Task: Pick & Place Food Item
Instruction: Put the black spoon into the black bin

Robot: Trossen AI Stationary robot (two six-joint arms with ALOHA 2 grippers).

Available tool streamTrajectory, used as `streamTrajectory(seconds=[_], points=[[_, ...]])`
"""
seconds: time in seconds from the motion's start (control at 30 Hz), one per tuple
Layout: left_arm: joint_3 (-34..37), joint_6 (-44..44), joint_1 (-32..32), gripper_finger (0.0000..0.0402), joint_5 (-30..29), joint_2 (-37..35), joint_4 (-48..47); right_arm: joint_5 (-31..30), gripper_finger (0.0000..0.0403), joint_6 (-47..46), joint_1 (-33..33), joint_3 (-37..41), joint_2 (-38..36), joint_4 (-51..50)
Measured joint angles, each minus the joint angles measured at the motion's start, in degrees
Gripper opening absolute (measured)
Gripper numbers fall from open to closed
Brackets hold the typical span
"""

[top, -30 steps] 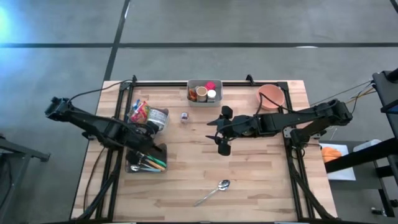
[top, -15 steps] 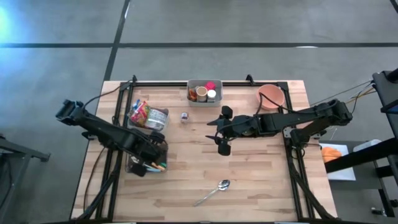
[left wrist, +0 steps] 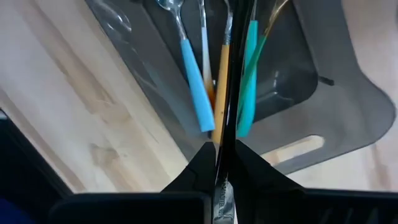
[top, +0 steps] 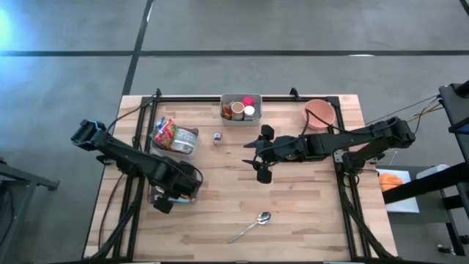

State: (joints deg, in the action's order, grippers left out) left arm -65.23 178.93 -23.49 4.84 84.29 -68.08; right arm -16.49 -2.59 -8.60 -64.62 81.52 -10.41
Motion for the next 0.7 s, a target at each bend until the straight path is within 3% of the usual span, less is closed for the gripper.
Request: streamTrajectory(seconds=[0.3,0.7], points=[[1.8,-3.65,0.07,0.002,0.34,-0.03,0.02,0.0,0.0233,-0.21,-0.02,0.01,0.0,0.0],[10.07,-4.86,0.33,0.0019,2.91,-1.65,11.86,0.0,0.0233,0.01,-0.01,0.02,0.02,-0.01]])
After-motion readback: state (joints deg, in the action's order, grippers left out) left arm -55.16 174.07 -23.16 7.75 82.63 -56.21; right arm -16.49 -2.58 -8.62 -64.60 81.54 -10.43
